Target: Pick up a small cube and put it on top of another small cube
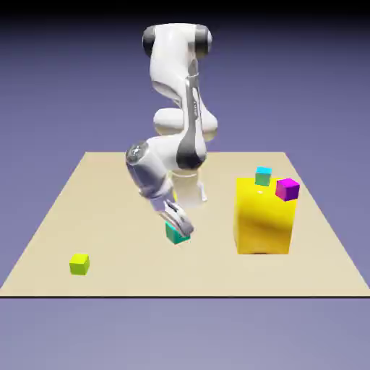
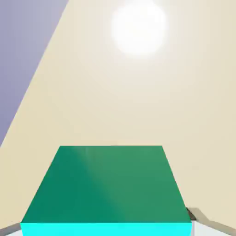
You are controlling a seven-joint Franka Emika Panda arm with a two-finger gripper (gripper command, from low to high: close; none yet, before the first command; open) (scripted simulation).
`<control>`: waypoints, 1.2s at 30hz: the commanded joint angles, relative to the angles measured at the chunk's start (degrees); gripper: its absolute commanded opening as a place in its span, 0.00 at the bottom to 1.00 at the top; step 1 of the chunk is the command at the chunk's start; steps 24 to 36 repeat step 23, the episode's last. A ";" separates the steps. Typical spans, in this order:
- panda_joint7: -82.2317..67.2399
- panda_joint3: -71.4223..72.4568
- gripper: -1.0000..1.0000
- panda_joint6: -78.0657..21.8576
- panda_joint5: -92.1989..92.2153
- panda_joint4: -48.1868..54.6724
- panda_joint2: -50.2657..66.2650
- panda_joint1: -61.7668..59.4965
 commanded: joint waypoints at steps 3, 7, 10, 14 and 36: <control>0.79 6.04 0.00 -7.52 -1.33 4.88 -2.66 2.96; 1.73 14.11 0.00 -17.48 -2.89 11.39 -6.23 8.56; 2.38 19.66 0.00 -24.34 -3.96 15.87 -8.69 12.41; 2.12 20.63 0.00 -17.17 -3.63 9.65 -7.67 13.19; 2.38 19.67 1.00 -24.34 -3.96 15.87 -8.69 12.41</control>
